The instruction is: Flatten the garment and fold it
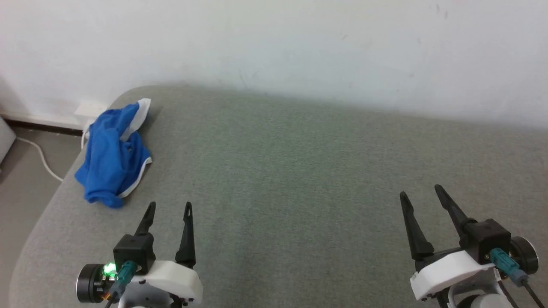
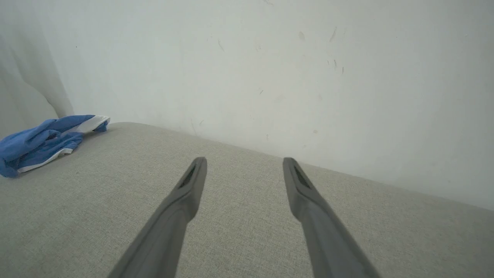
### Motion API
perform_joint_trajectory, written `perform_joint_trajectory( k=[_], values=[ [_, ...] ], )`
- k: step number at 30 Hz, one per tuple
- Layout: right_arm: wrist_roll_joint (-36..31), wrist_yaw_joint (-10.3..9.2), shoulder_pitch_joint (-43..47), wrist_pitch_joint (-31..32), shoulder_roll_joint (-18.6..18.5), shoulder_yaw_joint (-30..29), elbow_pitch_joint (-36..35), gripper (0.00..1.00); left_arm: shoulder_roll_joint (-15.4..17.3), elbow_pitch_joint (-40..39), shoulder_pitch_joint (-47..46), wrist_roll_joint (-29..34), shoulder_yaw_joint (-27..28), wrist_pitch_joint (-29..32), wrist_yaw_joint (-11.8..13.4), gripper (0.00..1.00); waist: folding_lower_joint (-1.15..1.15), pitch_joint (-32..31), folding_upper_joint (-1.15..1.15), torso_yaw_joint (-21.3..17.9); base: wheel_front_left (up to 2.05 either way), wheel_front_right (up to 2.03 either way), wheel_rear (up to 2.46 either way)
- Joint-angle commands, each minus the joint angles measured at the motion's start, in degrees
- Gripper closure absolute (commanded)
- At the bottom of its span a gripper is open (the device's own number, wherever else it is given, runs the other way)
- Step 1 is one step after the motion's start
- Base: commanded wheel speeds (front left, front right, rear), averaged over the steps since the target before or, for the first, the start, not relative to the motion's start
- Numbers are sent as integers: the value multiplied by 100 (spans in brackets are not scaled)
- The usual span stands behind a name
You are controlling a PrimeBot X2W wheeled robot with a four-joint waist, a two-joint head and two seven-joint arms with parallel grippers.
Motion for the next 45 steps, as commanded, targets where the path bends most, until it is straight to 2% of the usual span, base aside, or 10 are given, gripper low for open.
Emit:
perform_joint_trajectory(
  k=[1, 29, 45],
  values=[
    [54, -2, 58, -55, 11, 6, 32, 0, -4, 29, 80, -36, -16, -67, 10, 0, 0, -15, 0, 147, 0, 0, 0],
    [204, -4, 90, -390, 17, 312, 279, 0, -6, 115, 222, -145, -119, -402, 54, 0, 0, -25, 0, 1356, 0, 0, 0],
    [231, -4, 76, -582, 21, 442, 372, 0, -8, 159, 215, -260, -177, -594, 101, 0, 0, 117, 0, 1764, 0, 0, 0]
  ],
)
